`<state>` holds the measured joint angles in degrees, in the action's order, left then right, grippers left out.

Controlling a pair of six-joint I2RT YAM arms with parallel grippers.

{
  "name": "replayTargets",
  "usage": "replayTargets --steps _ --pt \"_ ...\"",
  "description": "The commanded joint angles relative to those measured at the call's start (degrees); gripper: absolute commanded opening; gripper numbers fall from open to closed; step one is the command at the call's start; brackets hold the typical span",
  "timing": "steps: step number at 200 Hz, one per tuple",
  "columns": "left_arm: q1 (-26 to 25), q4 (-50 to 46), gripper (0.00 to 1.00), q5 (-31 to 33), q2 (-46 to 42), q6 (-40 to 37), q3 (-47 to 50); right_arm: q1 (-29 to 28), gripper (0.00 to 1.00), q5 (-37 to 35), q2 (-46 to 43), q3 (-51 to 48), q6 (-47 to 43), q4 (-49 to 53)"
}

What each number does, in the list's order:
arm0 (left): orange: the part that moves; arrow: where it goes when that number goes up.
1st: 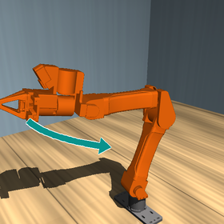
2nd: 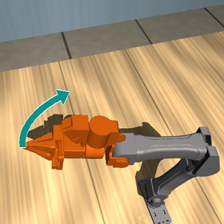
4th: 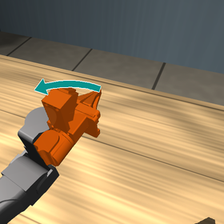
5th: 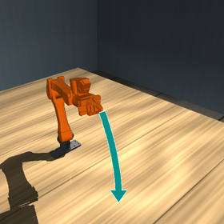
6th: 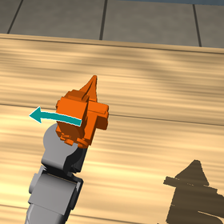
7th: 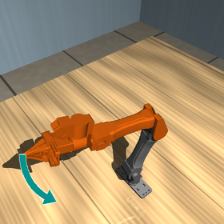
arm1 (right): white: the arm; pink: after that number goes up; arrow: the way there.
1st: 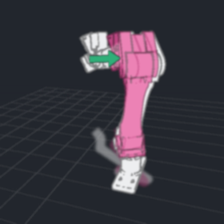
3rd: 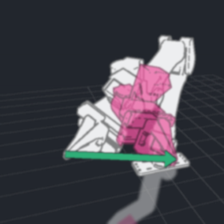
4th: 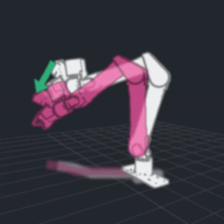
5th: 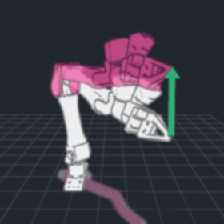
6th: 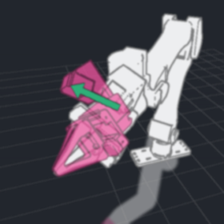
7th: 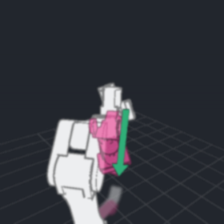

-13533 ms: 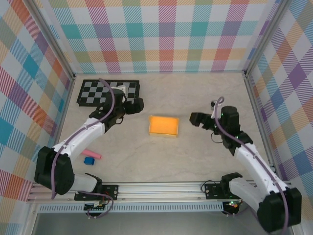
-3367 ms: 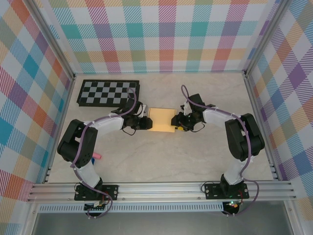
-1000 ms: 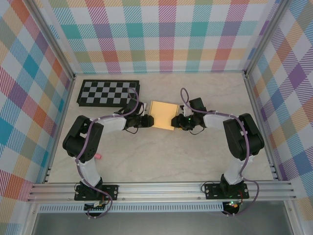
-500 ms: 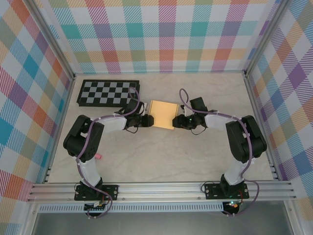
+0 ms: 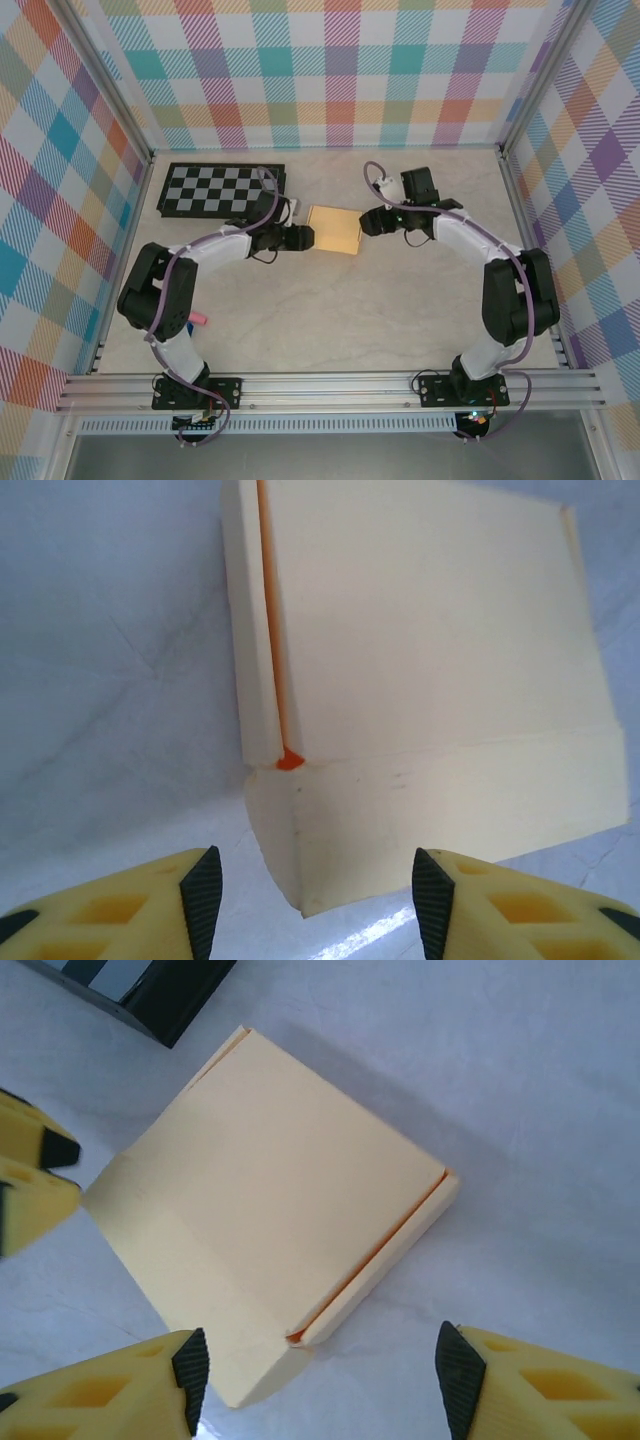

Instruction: Fold the paper box

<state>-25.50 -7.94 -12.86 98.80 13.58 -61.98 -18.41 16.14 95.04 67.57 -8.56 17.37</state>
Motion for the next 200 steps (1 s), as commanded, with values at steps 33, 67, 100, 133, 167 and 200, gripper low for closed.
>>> replayTargets --steps 33,67,100,133,167,200 --pt "5.9 -3.5 0.59 -4.5 2.9 -4.3 -9.2 5.4 0.64 2.6 11.5 12.8 -28.2 13.3" --pt "6.0 -4.7 0.59 -10.6 12.1 -3.3 -16.4 5.8 0.67 12.9 15.1 16.4 -44.6 19.6" --pt "5.8 -5.1 0.59 -11.4 15.6 -1.0 -18.6 5.9 0.91 16.2 16.7 16.8 -51.4 15.7" --pt "5.3 -9.4 0.59 -10.9 18.4 -2.3 -20.3 5.9 0.99 16.1 24.4 26.8 -55.3 23.7" --pt "4.8 -9.3 0.57 -11.9 19.7 -1.7 -20.5 5.8 0.94 14.3 26.9 26.9 -61.7 23.8" --pt "4.2 -8.9 0.54 -13.2 20.3 -0.6 -20.4 4.9 0.92 14.4 26.6 25.4 -64.5 22.8"
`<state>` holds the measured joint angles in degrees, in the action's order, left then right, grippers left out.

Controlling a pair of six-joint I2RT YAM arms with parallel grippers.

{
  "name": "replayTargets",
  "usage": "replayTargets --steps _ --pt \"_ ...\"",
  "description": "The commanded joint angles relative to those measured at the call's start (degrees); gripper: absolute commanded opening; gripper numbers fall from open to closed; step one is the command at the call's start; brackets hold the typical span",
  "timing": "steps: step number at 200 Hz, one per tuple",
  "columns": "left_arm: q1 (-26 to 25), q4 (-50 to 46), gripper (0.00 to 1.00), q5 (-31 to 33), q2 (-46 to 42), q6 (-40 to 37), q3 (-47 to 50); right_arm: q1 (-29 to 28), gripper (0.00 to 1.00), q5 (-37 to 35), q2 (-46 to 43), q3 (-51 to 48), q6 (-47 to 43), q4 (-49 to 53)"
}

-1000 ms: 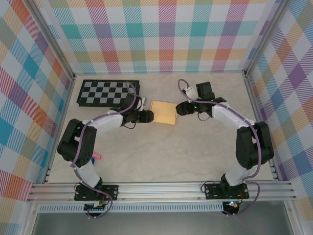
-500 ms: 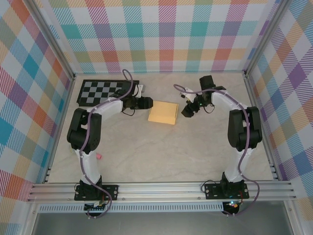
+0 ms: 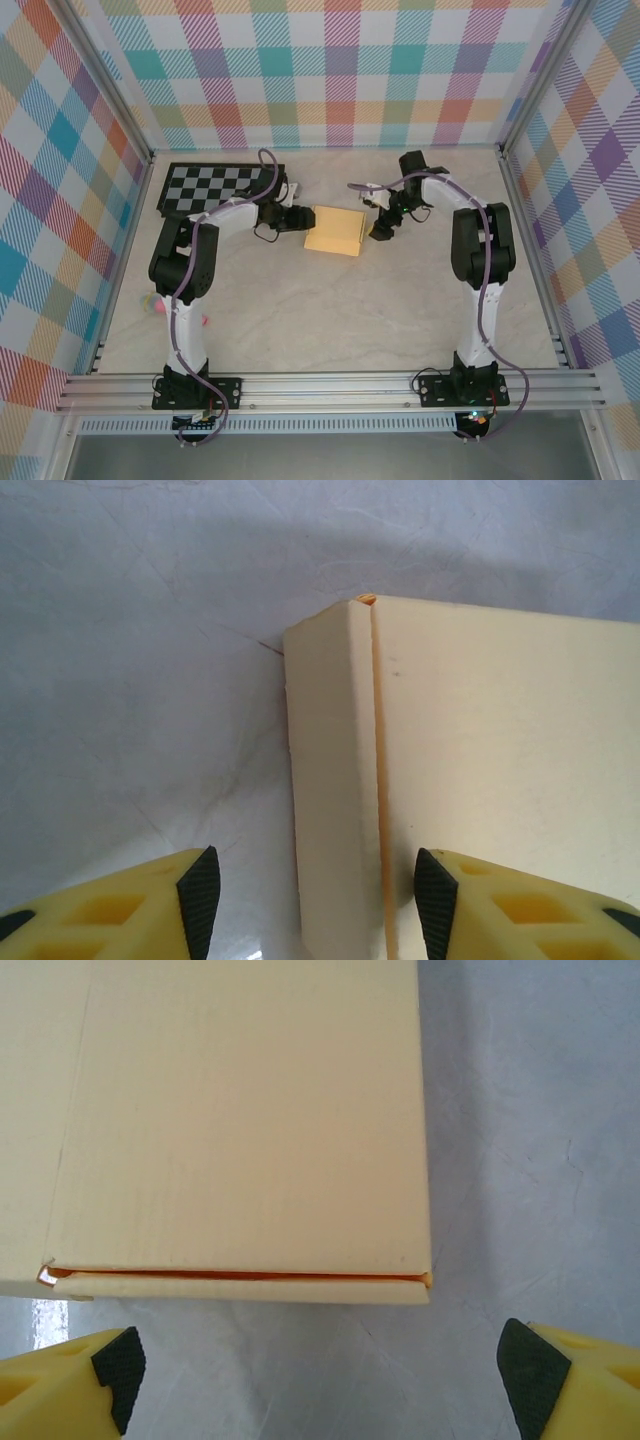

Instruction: Fold the paper box

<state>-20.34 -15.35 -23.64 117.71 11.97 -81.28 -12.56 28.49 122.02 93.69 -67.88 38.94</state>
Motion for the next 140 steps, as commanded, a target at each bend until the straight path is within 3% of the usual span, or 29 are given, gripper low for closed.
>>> replayTargets --steps 1,56,115,140 --pt "-1.0 -1.6 0.54 -2.5 1.3 1.0 -1.1 -1.1 0.91 2.0 -0.4 -0.7 -5.2 1.3" --pt "-1.1 -2.8 0.52 -3.0 -2.6 0.4 2.6 -4.2 0.86 -2.6 -2.9 -7.5 -6.3 -5.0" --pt "-0.9 -6.3 0.51 -1.2 -4.0 -3.5 4.2 -5.1 0.87 3.4 -10.4 -12.0 -5.7 -2.2" --pt "-0.1 -8.3 0.51 -1.8 -5.5 -6.4 5.0 -4.4 0.91 2.7 -15.4 -17.1 -5.6 -6.3"
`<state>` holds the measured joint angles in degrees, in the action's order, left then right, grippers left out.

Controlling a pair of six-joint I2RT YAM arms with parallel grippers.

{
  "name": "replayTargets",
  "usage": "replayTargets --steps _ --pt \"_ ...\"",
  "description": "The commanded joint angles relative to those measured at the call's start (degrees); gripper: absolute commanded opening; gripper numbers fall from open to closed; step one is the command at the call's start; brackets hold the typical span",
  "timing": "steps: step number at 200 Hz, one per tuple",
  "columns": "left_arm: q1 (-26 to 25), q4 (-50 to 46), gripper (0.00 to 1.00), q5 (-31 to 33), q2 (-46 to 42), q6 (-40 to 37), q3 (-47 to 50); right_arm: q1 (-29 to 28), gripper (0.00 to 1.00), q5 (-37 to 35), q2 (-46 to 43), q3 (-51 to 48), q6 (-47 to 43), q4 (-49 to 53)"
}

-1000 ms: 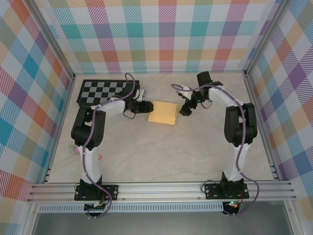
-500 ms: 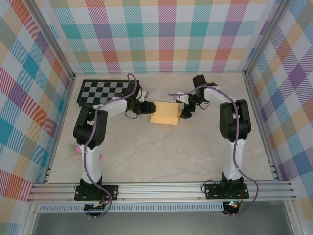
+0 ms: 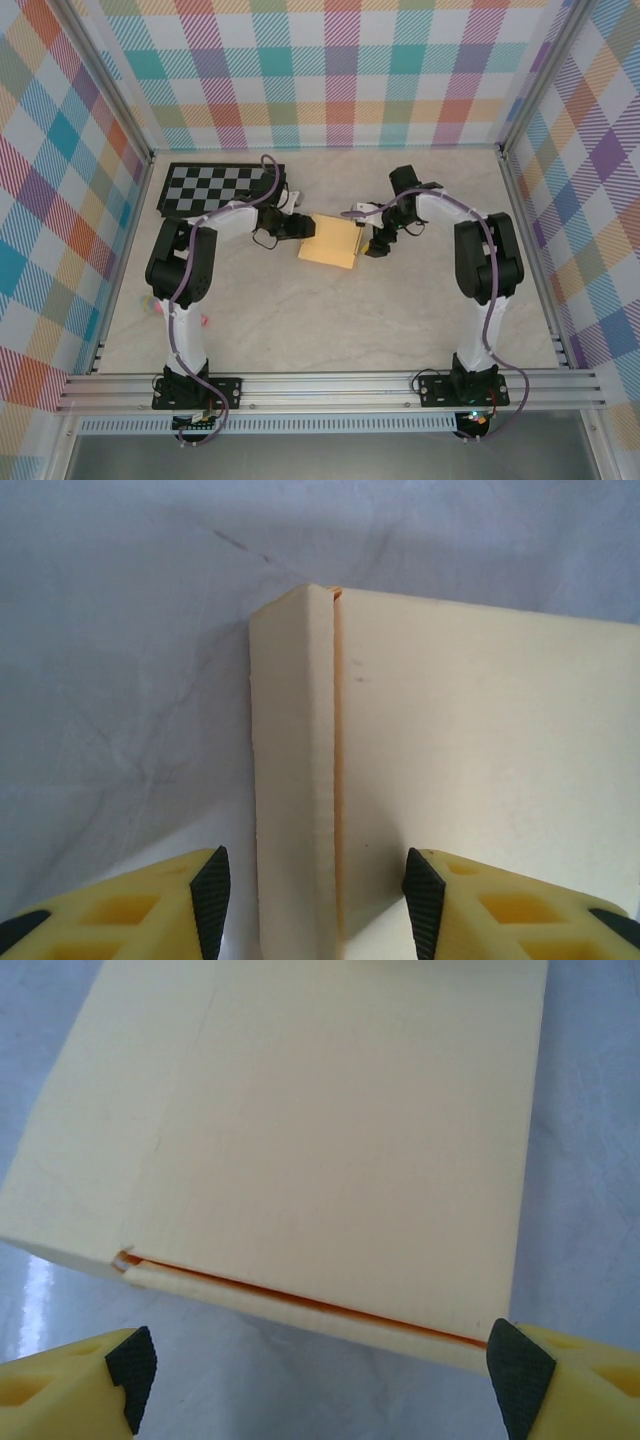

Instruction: Fold the paper box

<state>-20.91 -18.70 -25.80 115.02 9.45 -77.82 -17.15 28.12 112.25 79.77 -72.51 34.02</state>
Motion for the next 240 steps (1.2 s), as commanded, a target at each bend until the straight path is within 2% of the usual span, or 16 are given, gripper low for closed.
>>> replayTargets --steps 1,37,78,97,117,152,194,227,240 --pt "0.6 -5.0 0.51 0.3 -2.8 -4.0 1.6 0.3 0.91 2.9 -5.7 -3.2 -1.0 -1.5" --pt "0.7 -5.1 0.51 -0.4 -1.7 -4.2 1.2 2.8 0.91 0.6 -1.3 0.7 -1.8 -1.1" --pt "0.7 -5.0 0.51 -0.5 -0.6 -4.1 0.1 0.2 0.90 -1.8 6.0 4.7 -4.0 -1.1" --pt "0.8 -5.4 0.51 -0.4 -0.2 -4.4 -0.3 -1.0 0.89 -3.8 7.2 3.8 -3.8 -5.4" --pt "0.8 -5.6 0.51 -1.1 -0.3 -4.4 -0.3 -2.2 0.88 -4.3 7.9 4.4 -3.3 -5.5" --pt "0.8 -7.1 0.50 -5.6 -2.6 -3.2 0.8 -3.3 0.87 1.1 5.2 3.9 1.1 -2.1" --pt "0.8 -10.5 0.51 -13.3 -8.8 -1.2 4.5 -3.4 0.87 11.9 0.0 1.4 9.7 3.8" --pt "1.1 -16.5 0.51 -16.9 -14.7 0.6 6.6 -3.3 0.87 14.5 -2.6 -0.7 13.3 8.6" --pt "1.1 -17.3 0.51 -19.1 -16.6 1.9 8.1 -3.6 0.84 14.6 -4.2 -3.2 14.4 7.5"
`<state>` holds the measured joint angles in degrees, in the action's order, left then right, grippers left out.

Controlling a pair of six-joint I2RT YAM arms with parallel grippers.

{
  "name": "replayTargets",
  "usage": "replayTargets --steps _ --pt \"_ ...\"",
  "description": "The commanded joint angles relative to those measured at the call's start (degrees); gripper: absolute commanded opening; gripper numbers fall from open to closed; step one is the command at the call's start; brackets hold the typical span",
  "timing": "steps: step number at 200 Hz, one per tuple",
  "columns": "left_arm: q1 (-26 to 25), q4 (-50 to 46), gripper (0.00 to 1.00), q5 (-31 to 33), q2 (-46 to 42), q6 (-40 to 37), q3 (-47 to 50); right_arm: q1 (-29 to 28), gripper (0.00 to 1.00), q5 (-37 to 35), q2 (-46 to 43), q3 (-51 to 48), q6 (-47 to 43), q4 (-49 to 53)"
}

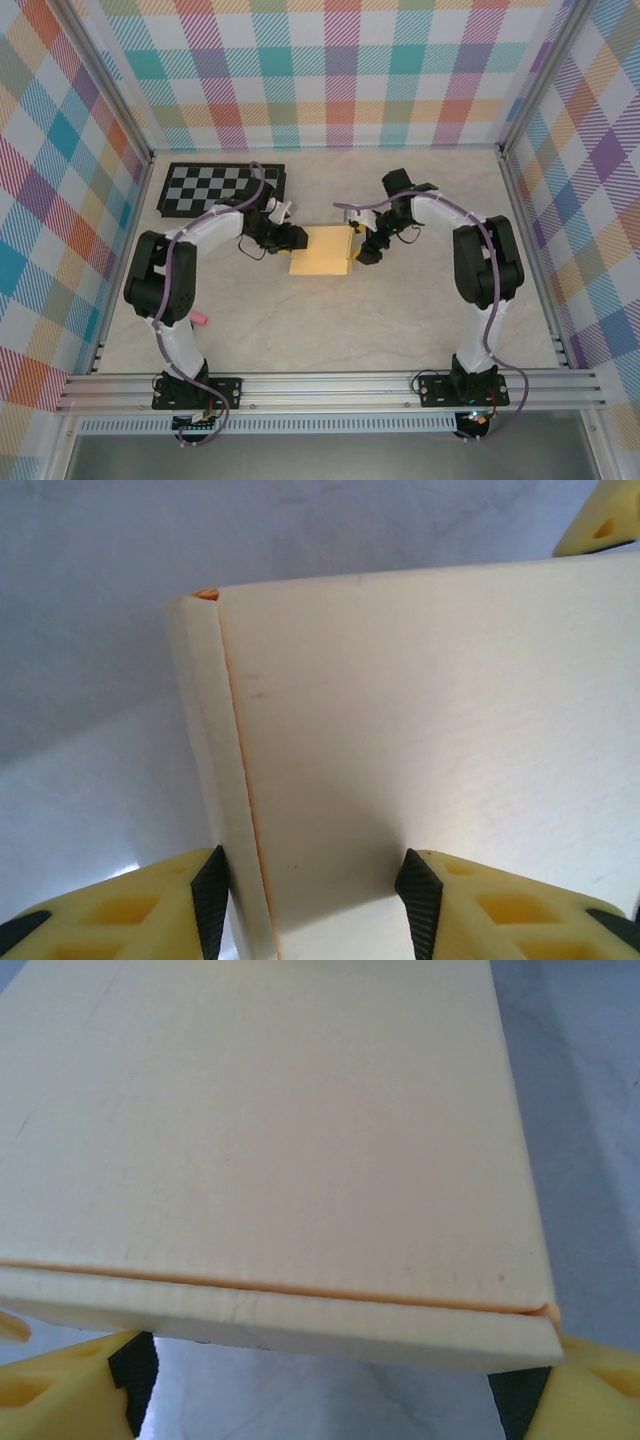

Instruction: Fold the paper box

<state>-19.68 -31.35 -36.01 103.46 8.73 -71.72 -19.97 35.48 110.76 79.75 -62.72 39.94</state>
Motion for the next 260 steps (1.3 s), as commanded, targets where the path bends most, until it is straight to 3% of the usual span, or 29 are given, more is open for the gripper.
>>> replayTargets --steps 1,34,52,69,99,149,205,260 --pt "-0.1 -4.8 0.51 -8.9 -5.2 2.7 2.1 -0.8 0.84 7.2 -3.0 -3.4 4.8 1.2" --pt "0.0 -10.3 0.51 -9.4 -4.7 2.0 2.6 -2.6 0.85 2.9 -10.2 -15.0 5.8 -13.6" --pt "0.0 -11.4 0.50 -6.4 -2.4 1.2 2.4 -3.9 0.85 -2.4 -11.2 -18.3 3.8 -18.4" --pt "0.1 -10.9 0.47 -5.8 0.7 1.6 1.9 -4.5 0.85 -5.1 -11.2 -19.6 1.7 -19.6" --pt "0.1 -11.4 0.46 -7.9 4.1 3.6 0.5 -6.1 0.85 -3.9 -12.2 -20.7 3.6 -20.1" --pt "0.1 -15.2 0.47 -7.4 2.5 0.9 -0.4 -9.4 0.86 -6.3 -15.5 -25.6 4.2 -22.1" --pt "0.4 -18.1 0.44 -5.7 5.4 -1.2 -2.1 -10.2 0.89 -14.1 -20.8 -36.9 -1.1 -36.2" --pt "1.4 -20.3 0.40 -6.3 6.8 -1.7 -2.8 -15.4 0.89 -24.7 -22.5 -45.5 -8.0 -53.6"
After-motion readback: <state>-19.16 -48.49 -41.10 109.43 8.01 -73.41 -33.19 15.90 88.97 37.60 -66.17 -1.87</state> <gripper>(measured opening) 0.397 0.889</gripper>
